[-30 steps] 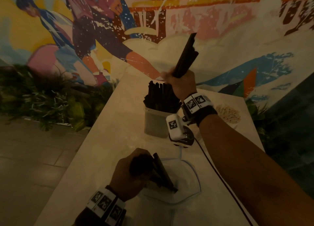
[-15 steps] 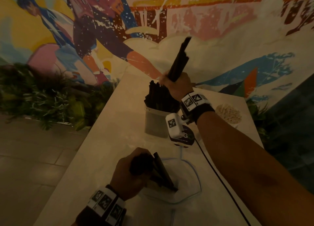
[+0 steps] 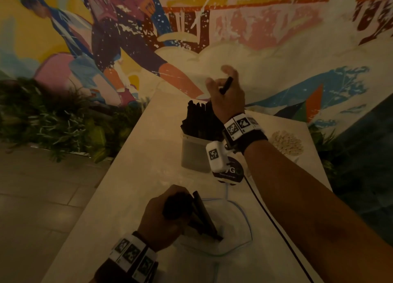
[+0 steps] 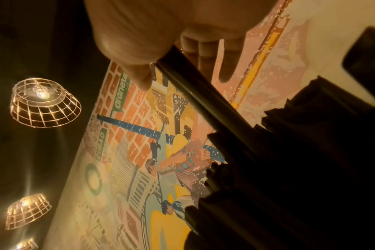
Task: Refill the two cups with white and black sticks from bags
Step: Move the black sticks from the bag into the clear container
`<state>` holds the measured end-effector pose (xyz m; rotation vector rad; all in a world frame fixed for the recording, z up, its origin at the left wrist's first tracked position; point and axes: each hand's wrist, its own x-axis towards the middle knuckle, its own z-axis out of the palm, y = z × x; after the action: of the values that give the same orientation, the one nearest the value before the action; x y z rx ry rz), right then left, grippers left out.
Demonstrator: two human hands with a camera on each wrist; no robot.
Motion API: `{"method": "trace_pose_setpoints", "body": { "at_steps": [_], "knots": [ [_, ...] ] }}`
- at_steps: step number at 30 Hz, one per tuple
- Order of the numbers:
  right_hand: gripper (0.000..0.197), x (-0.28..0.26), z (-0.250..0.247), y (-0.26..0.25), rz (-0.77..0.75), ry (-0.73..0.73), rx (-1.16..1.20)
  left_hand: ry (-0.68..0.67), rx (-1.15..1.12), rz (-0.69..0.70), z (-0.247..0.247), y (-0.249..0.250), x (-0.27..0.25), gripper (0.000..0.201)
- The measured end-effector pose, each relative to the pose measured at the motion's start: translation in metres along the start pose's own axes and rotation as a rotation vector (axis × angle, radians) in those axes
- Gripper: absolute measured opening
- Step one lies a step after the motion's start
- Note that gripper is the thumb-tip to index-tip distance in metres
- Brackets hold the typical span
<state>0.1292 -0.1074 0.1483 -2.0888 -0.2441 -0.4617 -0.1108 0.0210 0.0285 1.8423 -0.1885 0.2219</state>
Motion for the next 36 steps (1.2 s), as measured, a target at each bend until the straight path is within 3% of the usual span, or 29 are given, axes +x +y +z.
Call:
{"method": "trace_pose_setpoints", "body": {
  "at_steps": [1,3,4,5,9,13,17,20,22,23,25,27,29,31,32,34,36],
  "knots": [
    [0.041,0.001,0.005,0.005,0.029,-0.100,-0.143,0.000,0.005,0.003,0.000,-0.001,0.000,0.030],
    [0.067,-0.002,0.012,0.011,0.090,-0.305,-0.371,-0.005,0.017,0.002,0.000,-0.001,0.001,0.031],
    [0.077,-0.003,0.014,0.014,0.097,-0.330,-0.399,-0.006,0.014,-0.001,-0.001,-0.001,0.000,0.032],
    [0.080,-0.004,0.014,0.015,0.084,-0.299,-0.384,-0.005,0.009,-0.007,-0.001,-0.001,-0.001,0.033],
    [0.058,0.003,0.004,0.012,0.050,-0.040,-0.124,-0.002,0.006,-0.003,-0.001,0.000,-0.001,0.026],
    [0.074,0.001,0.013,0.024,0.059,-0.333,-0.418,-0.010,0.015,0.004,-0.001,-0.002,0.000,0.026],
    [0.065,-0.001,0.017,0.038,-0.032,-0.214,-0.493,-0.008,0.000,-0.008,-0.002,0.001,-0.001,0.025],
    [0.066,-0.013,0.020,0.039,-0.028,-0.529,-0.803,-0.014,0.032,-0.010,-0.001,-0.002,-0.001,0.029],
    [0.071,-0.015,0.020,0.037,0.008,-0.603,-0.853,-0.005,0.038,-0.019,-0.001,-0.002,-0.001,0.034],
    [0.072,-0.014,0.018,0.034,0.015,-0.581,-0.810,0.000,0.034,-0.016,-0.001,-0.001,-0.001,0.033],
    [0.070,-0.016,0.005,0.019,-0.038,-0.395,-0.644,0.001,0.016,-0.003,-0.001,-0.001,-0.001,0.028],
    [0.058,-0.026,-0.020,0.003,-0.081,-0.179,-0.339,-0.002,0.005,0.001,-0.001,-0.001,-0.001,0.027],
    [0.040,-0.052,-0.053,-0.016,-0.053,-0.109,-0.070,-0.012,0.006,0.005,-0.001,0.000,0.000,0.026],
    [0.029,-0.093,-0.082,-0.025,0.008,-0.273,0.112,-0.029,0.031,0.004,0.000,0.001,0.001,0.027],
    [0.035,-0.115,-0.092,-0.025,0.071,-0.422,0.199,-0.035,0.045,0.003,0.000,0.002,0.001,0.028],
    [0.065,-0.160,-0.097,-0.015,0.222,-0.766,0.207,-0.043,0.051,0.002,0.001,0.001,0.001,0.029],
    [0.098,-0.199,-0.088,0.002,0.253,-0.957,-0.028,-0.061,0.054,0.013,0.001,0.000,0.001,0.033]
  ]
}}
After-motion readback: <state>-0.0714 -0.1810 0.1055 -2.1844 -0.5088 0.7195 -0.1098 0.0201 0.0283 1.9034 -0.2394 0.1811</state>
